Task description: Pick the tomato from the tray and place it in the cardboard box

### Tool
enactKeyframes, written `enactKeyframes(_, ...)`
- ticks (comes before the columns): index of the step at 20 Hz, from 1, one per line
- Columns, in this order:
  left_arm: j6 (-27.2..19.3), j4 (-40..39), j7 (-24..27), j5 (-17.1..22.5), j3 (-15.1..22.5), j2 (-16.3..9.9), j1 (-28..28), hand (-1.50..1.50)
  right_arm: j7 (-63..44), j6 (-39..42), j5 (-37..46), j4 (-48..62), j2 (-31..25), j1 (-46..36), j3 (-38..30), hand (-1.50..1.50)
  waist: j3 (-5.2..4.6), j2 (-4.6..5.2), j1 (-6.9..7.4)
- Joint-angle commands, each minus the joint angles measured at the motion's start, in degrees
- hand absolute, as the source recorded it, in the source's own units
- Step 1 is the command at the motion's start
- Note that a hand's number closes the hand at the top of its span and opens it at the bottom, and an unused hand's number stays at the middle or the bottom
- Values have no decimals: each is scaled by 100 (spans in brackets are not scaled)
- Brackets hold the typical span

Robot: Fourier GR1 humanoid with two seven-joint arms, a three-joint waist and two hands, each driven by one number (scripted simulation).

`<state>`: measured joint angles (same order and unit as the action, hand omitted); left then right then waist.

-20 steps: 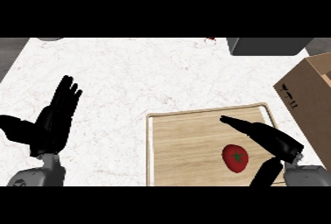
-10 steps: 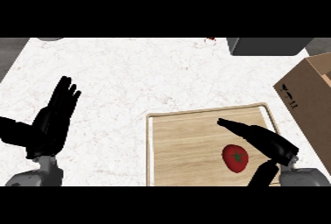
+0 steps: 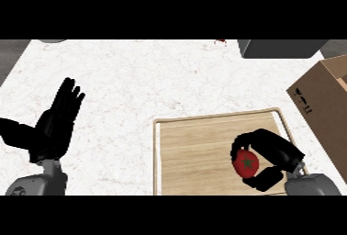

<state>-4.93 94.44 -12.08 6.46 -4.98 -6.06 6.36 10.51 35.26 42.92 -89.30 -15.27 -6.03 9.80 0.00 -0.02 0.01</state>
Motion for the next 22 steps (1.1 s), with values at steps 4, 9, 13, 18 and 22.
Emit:
enactKeyframes(4, 35, -162, -15, 11, -150, -88, 205, 0, 326, -364, 127, -131, -5, -53, -235, 150, 0, 1, -8)
enactKeyframes(9, 195, 174, 179, 68, -69, -48, -397, 0, -464, -1490, 1124, -818, 618, 536, 454, 150, -2, -18, 0)
enactKeyframes(13, -243, 58, -142, -243, 163, 196, 75, 0, -1890, -1863, 2343, -1568, 949, 671, 1030, 150, -11, -54, -127)
enactKeyframes(18, -29, 382, -310, -27, -42, -58, -149, 0, -2471, -1825, 3185, -2641, 1095, 1220, 2068, 150, -2, -26, -33)
enactKeyframes(22, -30, 244, -271, -33, -60, -60, 59, 0, -2954, -1105, 3564, -3465, 1257, 945, 2645, 150, -3, -18, -20)
